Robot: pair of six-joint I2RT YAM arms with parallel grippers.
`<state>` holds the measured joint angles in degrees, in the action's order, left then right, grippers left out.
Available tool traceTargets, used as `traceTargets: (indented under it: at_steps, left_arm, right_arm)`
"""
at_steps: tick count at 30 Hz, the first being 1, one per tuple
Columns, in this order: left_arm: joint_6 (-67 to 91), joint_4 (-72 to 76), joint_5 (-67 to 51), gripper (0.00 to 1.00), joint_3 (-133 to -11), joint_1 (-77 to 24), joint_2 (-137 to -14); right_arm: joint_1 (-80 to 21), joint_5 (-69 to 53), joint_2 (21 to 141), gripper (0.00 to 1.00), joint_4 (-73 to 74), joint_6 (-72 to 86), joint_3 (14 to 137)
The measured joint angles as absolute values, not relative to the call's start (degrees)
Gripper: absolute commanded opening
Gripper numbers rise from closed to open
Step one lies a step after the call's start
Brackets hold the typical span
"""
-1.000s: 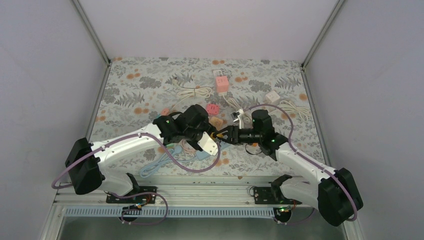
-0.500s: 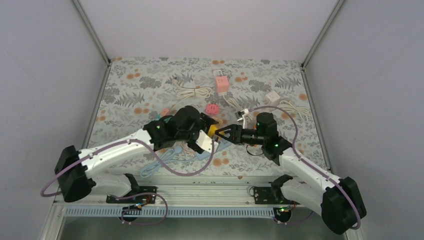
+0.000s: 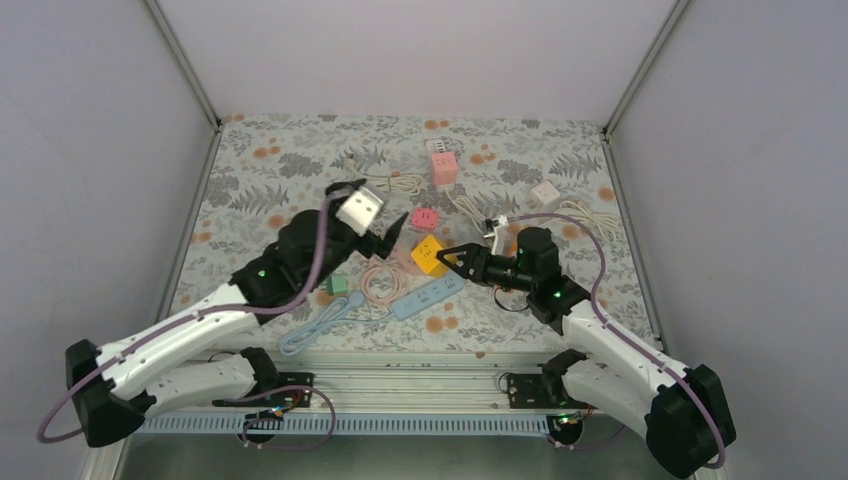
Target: Insert the plug
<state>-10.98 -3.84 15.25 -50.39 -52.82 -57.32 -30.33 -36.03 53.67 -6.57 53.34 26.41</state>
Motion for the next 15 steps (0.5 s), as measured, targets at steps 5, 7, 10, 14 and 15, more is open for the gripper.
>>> traceTargets:
  at_steps: [5,7,10,14,15]
  left_arm:
    - [-0.19,-2.09,16.93,0.99,-49.82,-50.98,-52.97]
    - [2.52,-3.29,13.96,0.96,-50.87,-50.85,-54.33]
    - [5.87,-4.23,8.47,0.94,-51.92,-50.85,-58.11]
    - [8.21,-5.37,1.26,0.89,-50.89,-50.87,-61.69]
    - [8.34,-5.61,-0.38,0.88,-50.65,-50.89,-62.39]
  right_arm:
    - [-30.33,-33.91,53.67,0.50,-5.96,53.69,26.44]
    - [-30.30,-33.58,53.67,0.50,-6.37,54.28,26.44]
    - [-30.33,-33.50,53.67,0.50,-7.66,55.66,26.41]
    - [-30.33,-33.56,53.56,0.50,-9.80,57.54,26.44]
    - [-30.30,-33.56,53.47,0.50,-9.96,58.00,26.44]
